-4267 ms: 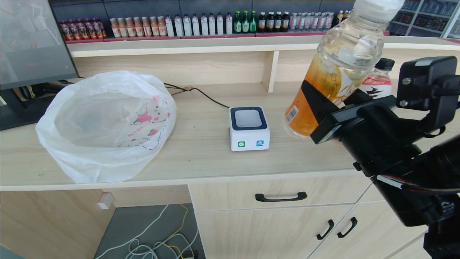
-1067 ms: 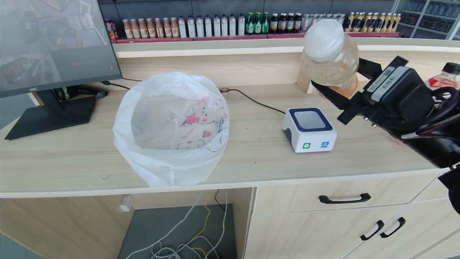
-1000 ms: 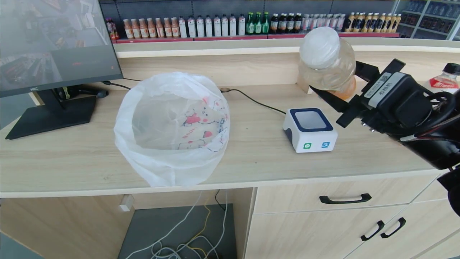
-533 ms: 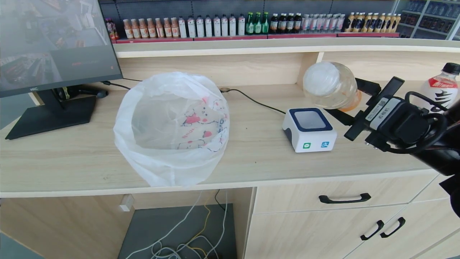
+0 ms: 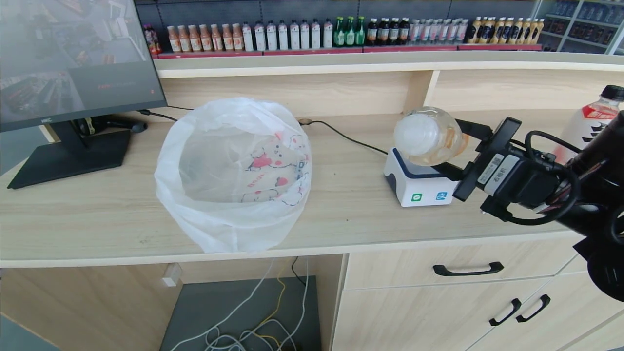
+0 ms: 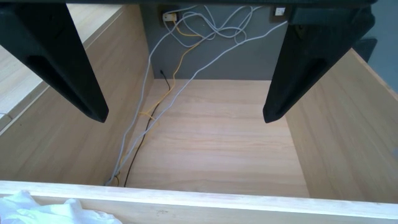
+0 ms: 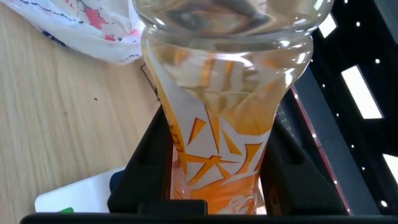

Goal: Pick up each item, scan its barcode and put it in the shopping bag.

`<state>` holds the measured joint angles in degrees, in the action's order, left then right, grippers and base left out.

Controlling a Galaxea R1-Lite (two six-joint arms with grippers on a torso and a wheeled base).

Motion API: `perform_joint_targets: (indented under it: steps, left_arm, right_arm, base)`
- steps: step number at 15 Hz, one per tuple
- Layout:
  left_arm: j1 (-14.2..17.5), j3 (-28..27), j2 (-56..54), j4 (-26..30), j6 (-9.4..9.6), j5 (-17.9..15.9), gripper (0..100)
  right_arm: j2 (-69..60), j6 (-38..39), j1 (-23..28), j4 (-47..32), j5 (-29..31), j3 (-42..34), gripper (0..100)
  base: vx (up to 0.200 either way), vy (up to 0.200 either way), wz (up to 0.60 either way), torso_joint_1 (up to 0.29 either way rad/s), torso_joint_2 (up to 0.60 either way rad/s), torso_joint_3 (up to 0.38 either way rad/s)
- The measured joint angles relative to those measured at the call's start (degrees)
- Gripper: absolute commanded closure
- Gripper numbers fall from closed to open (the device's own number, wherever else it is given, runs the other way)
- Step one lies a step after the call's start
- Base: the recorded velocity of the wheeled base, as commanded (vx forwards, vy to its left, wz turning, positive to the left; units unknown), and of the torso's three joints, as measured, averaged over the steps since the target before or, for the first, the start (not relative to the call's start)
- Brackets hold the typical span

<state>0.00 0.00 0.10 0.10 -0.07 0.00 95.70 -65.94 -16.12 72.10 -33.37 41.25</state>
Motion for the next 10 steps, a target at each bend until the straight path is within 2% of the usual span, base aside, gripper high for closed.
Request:
perform_joint_targets:
  steps: [5,10]
  left_arm:
    - [0.02,0.0,0.0,0.0,0.0,0.0,0]
    - [0.0,0.0,0.0,0.0,0.0,0.0,0]
  right_arm:
    - [1.77,-1.37,1.24,0.18,-0.46,-0.05,100]
    - [3.58,-0.95,1.87,3.64,-0.46,-0.13,100]
  base:
    - [0.0,0.0,0.0,0.0,0.0,0.0]
    - [0.0,0.0,0.0,0.0,0.0,0.0]
